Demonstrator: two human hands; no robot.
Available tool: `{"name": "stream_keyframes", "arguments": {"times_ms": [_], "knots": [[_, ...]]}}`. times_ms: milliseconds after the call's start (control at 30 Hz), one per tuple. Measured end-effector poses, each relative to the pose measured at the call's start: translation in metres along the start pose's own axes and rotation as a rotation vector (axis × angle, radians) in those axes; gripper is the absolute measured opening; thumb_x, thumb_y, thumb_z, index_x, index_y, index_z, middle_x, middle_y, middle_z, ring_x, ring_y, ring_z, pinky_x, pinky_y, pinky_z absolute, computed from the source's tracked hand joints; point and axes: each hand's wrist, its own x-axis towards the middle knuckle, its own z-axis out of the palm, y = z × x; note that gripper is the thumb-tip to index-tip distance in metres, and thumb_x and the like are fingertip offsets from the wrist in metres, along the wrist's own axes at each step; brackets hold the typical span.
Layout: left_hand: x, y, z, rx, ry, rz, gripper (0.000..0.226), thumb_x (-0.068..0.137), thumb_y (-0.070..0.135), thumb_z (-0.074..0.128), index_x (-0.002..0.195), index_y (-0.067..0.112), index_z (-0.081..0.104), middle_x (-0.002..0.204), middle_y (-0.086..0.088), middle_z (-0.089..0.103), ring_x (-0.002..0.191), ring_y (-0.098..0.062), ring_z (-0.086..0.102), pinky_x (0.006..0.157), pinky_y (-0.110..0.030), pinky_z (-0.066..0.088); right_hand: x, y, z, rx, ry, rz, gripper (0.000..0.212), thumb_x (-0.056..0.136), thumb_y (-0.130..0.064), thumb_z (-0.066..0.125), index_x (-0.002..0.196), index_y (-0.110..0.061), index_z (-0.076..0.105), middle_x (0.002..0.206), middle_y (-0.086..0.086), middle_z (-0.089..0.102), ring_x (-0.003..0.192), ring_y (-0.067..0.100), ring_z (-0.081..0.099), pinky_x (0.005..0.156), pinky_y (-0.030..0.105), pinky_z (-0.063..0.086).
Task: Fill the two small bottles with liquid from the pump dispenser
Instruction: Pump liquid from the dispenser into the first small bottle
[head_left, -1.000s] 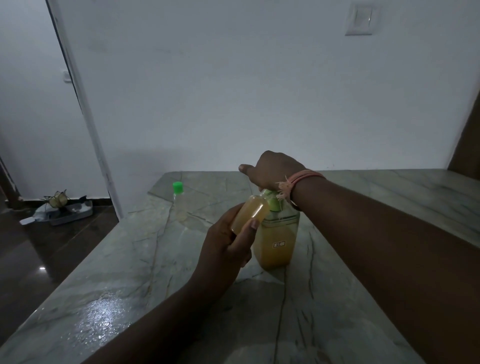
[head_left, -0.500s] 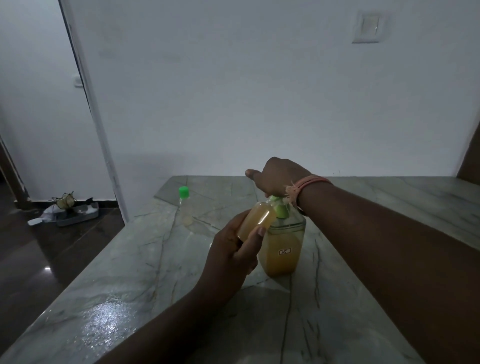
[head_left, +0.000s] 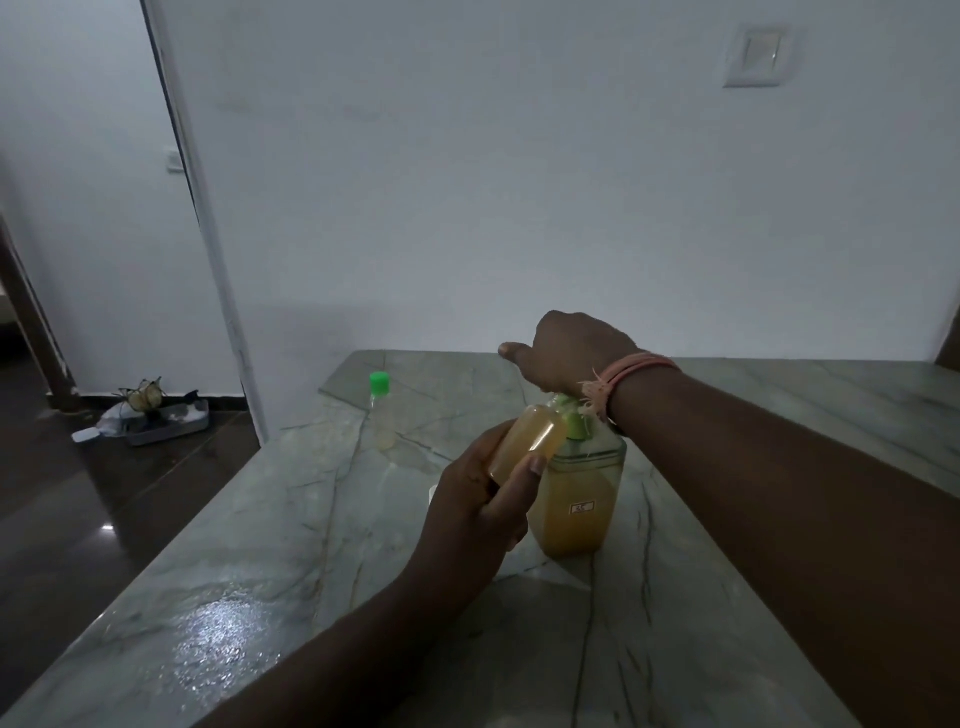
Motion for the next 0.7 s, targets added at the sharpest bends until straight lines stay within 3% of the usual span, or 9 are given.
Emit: {"name": "stream_keyframes", "arguments": {"times_ms": [167,300,533,700], "knots": [[0.0021,-0.0016,-0.0006,0.007,-0.001,0.003,0.048,0.09,0.053,0.055,0.13,0.026,0.054,0.079,0.014,0.064,0.055,-0.01,0.059,0.049,-0.021,0.048,-0.0037,0.0035,0.0058,0.119,0.061,0.014,0.067,0.088,-0.073,0.044,0.072,-0.012,0.066,0.076,0.004,0.072,0.071,0.024,0.067,0.078,0.037,0.054],[-0.0001,0.0027,-0.0012,0.001,-0.003,0.002,0.051,0.086,0.059,0.053,0.129,0.031,0.053,0.08,0.016,0.064,0.055,-0.01,0.059,0.049,-0.02,0.047,-0.004,0.0019,0.0032,0.074,0.034,0.007,0.067,0.085,-0.074,0.048,0.07,-0.012,0.067,0.075,0.003,0.073,0.072,0.023,0.069,0.08,0.037,0.055],[0.0,0.0045,-0.0001,-0.019,0.0,0.005,0.045,0.091,0.049,0.056,0.129,0.026,0.055,0.077,0.016,0.063,0.054,-0.01,0.057,0.048,-0.02,0.046,0.0001,0.007,0.0033,0.112,0.058,0.006,0.065,0.089,-0.071,0.044,0.074,-0.012,0.067,0.075,0.004,0.072,0.072,0.024,0.067,0.082,0.039,0.055],[0.0015,0.0,-0.0002,-0.021,0.0,0.02,0.059,0.088,0.054,0.054,0.134,0.019,0.055,0.078,0.014,0.063,0.054,-0.01,0.057,0.049,-0.021,0.046,0.001,0.0058,0.0052,0.079,0.03,0.038,0.06,0.087,-0.071,0.047,0.07,-0.015,0.06,0.081,0.005,0.072,0.078,0.027,0.068,0.084,0.04,0.054]]}}
